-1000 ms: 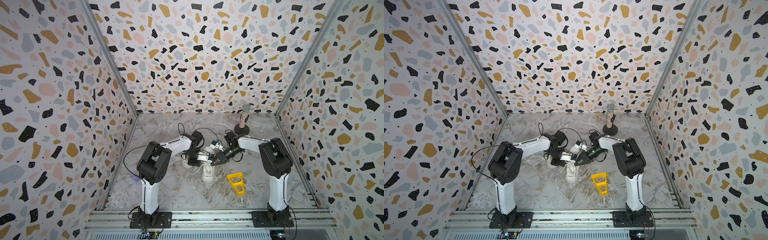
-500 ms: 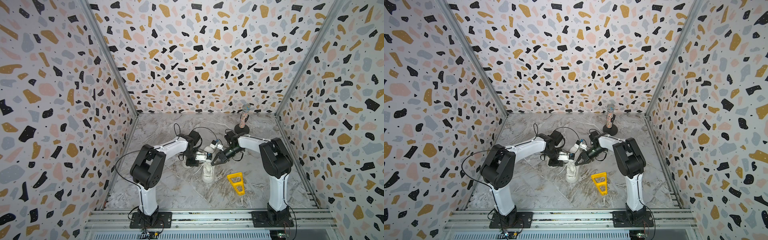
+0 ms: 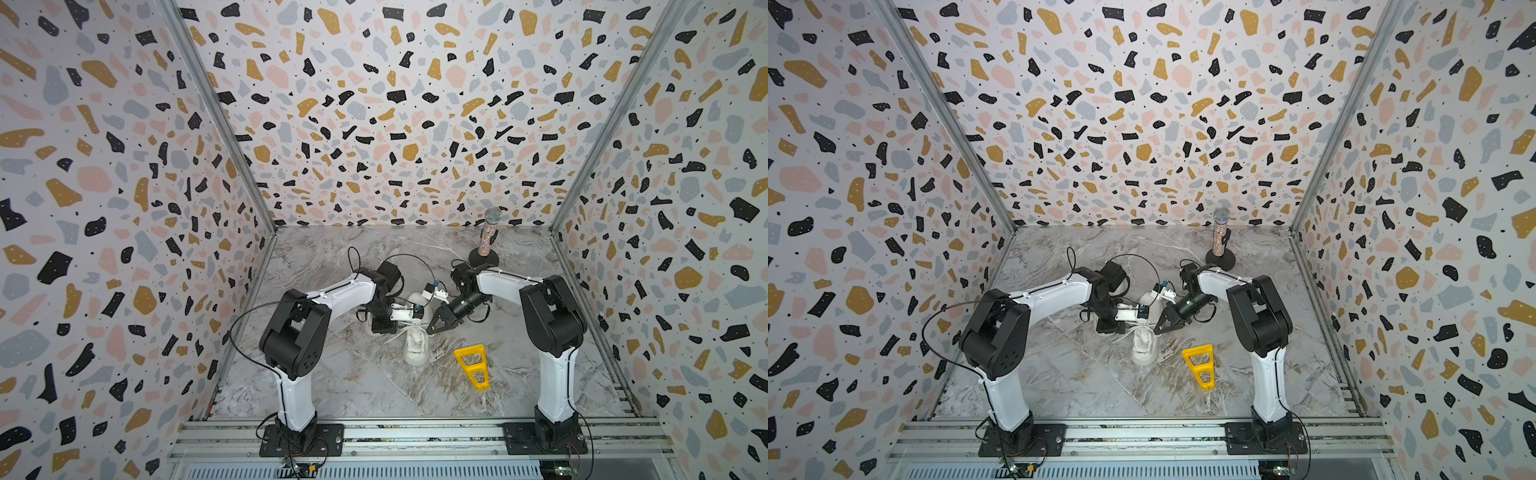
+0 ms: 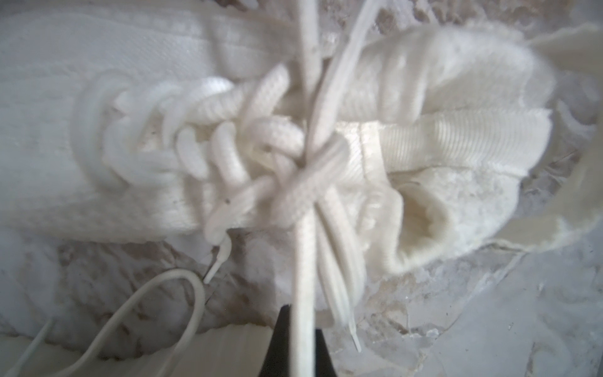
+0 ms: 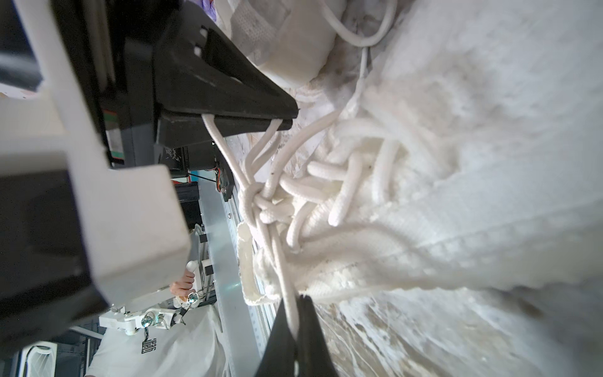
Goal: Tie the shoes
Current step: Tie the shoelace on the shoe.
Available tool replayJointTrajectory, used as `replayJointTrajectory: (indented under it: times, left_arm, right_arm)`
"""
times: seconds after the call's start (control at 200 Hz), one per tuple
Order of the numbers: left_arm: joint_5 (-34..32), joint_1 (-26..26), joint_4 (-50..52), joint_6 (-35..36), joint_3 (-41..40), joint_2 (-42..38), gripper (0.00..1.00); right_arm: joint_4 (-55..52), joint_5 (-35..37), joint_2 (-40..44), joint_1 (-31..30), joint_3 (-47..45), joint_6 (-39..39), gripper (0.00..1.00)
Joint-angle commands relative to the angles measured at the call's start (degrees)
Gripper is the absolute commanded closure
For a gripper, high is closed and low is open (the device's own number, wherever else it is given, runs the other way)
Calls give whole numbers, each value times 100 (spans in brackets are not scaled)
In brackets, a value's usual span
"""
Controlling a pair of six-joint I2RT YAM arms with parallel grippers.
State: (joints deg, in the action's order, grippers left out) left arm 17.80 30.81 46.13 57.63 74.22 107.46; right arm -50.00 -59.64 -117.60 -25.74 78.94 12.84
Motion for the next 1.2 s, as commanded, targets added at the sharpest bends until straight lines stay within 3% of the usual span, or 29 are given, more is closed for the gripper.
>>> replayJointTrajectory:
  times: [0.0,0.25,0.441,0.571,0.691,0.866,1.086,1.146,1.196]
  left_arm:
    - [-78,-62,219,-85,-40,-34,100]
    - [-153,-92,312,-106,-19,20,100]
    - [111,-92,403,-232,53,43,100]
    - [309,-87,498,-312,186,73,100]
    - [351,-88,515,-331,216,82,100]
    - [456,-86,555,-383,252,108,100]
    - [487,-79,555,-427,269,116,100]
    - [470,-80,566,-437,269,100,100]
    - [459,-83,565,-432,248,82,100]
  right_arm:
    - [-272,351,378,43,149,71,100]
    - [-268,629,396,43,200,24,100]
    - [-256,183,327,50,265,34,100]
    - [-256,-54,268,161,422,-36,77]
    - [-256,-171,161,201,538,-133,70]
    - [-217,-139,-6,199,622,-194,69]
    - [-198,-61,-113,102,535,-51,61]
    - [-137,-26,-139,51,531,-77,62]
    - [-114,-76,-171,23,565,-122,69]
